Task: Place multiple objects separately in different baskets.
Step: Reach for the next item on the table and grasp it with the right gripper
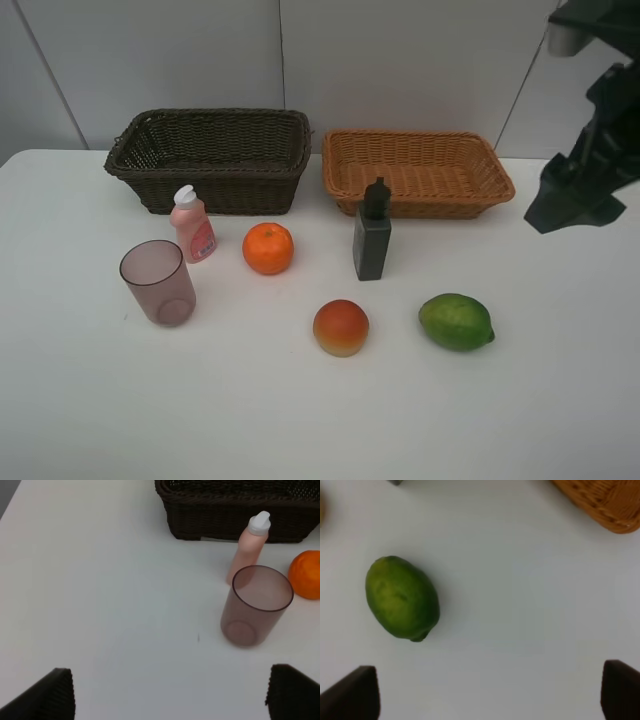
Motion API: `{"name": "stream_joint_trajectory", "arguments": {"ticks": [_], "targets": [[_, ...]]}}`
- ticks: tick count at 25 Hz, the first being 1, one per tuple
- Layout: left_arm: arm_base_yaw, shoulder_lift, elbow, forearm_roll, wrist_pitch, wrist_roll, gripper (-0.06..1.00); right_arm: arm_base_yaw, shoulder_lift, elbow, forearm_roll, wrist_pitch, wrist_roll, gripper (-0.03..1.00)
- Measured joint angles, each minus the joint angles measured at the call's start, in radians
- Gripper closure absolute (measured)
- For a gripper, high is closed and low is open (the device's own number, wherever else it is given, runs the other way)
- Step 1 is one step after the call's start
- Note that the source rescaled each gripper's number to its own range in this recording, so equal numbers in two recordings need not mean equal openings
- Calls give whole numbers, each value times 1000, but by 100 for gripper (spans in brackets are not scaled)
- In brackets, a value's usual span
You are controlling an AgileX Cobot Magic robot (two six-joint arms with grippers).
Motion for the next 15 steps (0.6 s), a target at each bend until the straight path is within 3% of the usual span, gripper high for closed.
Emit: {"name": "stream_joint_trajectory", "arguments": {"ticks": [8, 15], "targets": [[0, 0, 0, 0, 0, 0, -5, 59, 131, -1, 31, 18, -123, -3], [0, 0, 0, 0, 0, 0, -5, 60, 243, -1, 57, -49, -165, -3]]}}
